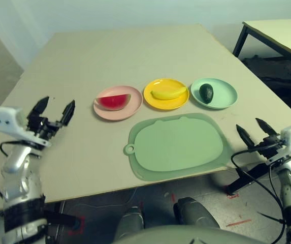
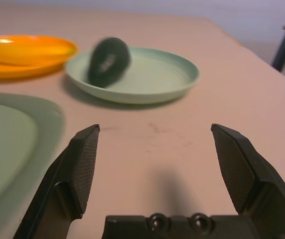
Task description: Place the fruits into color-matched plates.
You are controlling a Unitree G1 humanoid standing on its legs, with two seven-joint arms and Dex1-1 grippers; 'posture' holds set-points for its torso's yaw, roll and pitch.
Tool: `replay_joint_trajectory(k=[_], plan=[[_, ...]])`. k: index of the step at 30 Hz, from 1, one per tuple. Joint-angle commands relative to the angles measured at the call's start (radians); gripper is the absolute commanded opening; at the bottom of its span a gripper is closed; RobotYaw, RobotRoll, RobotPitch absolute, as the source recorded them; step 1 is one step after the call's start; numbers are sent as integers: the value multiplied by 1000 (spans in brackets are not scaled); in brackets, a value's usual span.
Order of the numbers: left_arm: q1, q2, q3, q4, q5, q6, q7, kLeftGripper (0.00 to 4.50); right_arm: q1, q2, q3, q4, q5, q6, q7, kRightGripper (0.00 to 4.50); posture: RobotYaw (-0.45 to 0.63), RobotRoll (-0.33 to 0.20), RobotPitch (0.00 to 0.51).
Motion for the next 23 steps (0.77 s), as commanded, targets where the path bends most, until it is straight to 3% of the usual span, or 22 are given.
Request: replay_joint_trajectory(k=[1, 7, 15, 23], plan=[[36, -43, -40, 33, 61, -33, 63, 4485, -42, -24, -16, 94, -14, -55, 2, 4500, -168, 0, 71], [61, -104, -102, 43, 115, -69, 118, 4485, -123, -60, -30, 236, 1, -88, 26, 4500, -173, 0, 97], [46, -127, -139, 134, 105, -149, 110, 4485, -187, -118, -31, 360, -15, -119, 53, 4500, -184, 0, 118], [60, -150, -179, 126, 115, -165, 121, 4485, -230, -133, -48, 409, 3, -118, 75, 4500, -170, 0, 110]])
